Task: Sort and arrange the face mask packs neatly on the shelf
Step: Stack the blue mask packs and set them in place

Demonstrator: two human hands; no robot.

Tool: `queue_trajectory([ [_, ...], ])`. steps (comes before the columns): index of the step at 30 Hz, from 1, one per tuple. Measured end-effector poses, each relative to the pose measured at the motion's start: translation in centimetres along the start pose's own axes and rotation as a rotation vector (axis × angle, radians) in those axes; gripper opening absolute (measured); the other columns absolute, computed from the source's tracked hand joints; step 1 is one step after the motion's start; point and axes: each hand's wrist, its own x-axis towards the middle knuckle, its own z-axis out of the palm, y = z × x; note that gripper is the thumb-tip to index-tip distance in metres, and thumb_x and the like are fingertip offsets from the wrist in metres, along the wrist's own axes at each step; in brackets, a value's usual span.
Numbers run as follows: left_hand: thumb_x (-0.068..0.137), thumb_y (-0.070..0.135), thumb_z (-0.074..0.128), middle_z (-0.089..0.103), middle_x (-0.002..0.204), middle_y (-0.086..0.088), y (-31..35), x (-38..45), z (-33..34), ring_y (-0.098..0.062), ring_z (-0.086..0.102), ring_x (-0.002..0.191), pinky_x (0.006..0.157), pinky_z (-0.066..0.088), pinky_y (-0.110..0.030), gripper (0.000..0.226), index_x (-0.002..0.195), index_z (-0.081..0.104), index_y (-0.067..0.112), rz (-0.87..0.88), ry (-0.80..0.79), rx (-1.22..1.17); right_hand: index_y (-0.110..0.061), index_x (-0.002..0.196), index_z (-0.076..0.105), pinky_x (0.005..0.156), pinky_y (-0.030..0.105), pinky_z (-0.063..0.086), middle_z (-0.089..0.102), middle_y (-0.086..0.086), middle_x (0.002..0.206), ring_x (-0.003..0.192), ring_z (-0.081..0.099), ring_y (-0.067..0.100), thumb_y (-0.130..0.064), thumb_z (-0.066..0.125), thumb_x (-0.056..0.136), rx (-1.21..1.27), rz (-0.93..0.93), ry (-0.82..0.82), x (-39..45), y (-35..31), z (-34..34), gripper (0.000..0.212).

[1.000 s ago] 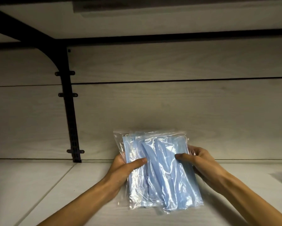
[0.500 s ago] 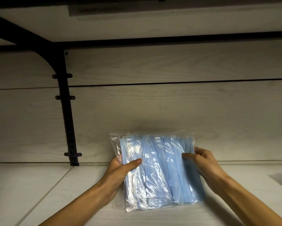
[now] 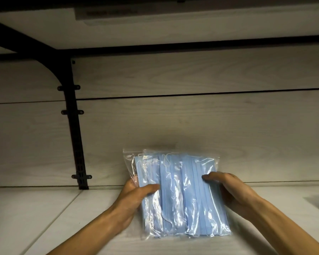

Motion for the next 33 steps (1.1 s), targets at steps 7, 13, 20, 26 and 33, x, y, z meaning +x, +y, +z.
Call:
queue_trajectory([
  [7, 0.077, 0.005, 0.084, 0.076, 0.111, -0.014, -0.1, -0.3, 0.1, -0.029, 0.073, 0.105, 0.083, 0.059, -0.029, 0.042, 0.117, 0.070, 0.007, 0.126, -0.123, 0.047, 0.002, 0.113, 0.066, 0.093, 0.049, 0.058, 0.073, 0.022, 0.110, 0.102, 0.071, 0.039, -0.032, 0.085, 0.064, 0.009, 0.027, -0.185, -0.4, -0.6, 0.8, 0.063],
  [13, 0.072, 0.006, 0.086, 0.076, 0.109, -0.016, -0.1, -0.5, 0.4, -0.032, 0.074, 0.102, 0.079, 0.060, -0.031, 0.046, 0.115, 0.071, 0.005, 0.145, -0.137, 0.043, 0.000, 0.115, 0.068, 0.087, 0.043, 0.060, 0.074, 0.019, 0.111, 0.101, 0.072, 0.035, -0.030, 0.082, 0.068, 0.026, 0.025, -0.220, -0.8, -1.0, 1.0, 0.057],
  [20, 0.064, 0.017, 0.094, 0.078, 0.107, -0.009, -0.2, -0.6, 0.7, -0.024, 0.075, 0.100, 0.077, 0.058, -0.023, 0.043, 0.104, 0.078, 0.022, 0.174, -0.151, 0.064, 0.007, 0.121, 0.062, 0.095, 0.048, 0.056, 0.070, 0.025, 0.116, 0.109, 0.068, 0.040, -0.032, 0.085, 0.069, -0.024, 0.044, -0.256, -1.2, -1.1, 1.1, 0.068],
  [26, 0.071, 0.028, 0.089, 0.079, 0.107, 0.001, -0.3, -0.5, 0.6, -0.013, 0.074, 0.102, 0.085, 0.058, -0.023, 0.050, 0.116, 0.070, 0.015, 0.118, -0.090, 0.056, -0.002, 0.108, 0.068, 0.073, 0.039, 0.059, 0.075, 0.021, 0.103, 0.090, 0.074, 0.036, -0.022, 0.076, 0.081, -0.009, 0.001, -0.120, -0.7, -1.0, 0.5, 0.035],
  [33, 0.083, 0.014, 0.080, 0.079, 0.091, 0.009, -0.7, -0.1, 0.5, -0.004, 0.074, 0.085, 0.074, 0.054, -0.020, 0.035, 0.114, 0.063, 0.017, 0.018, -0.056, 0.032, -0.006, 0.107, 0.068, 0.068, 0.036, 0.059, 0.077, 0.015, 0.094, 0.078, 0.075, 0.028, -0.022, 0.072, 0.085, -0.020, 0.031, 0.011, -0.4, -0.7, -0.1, 0.027],
])
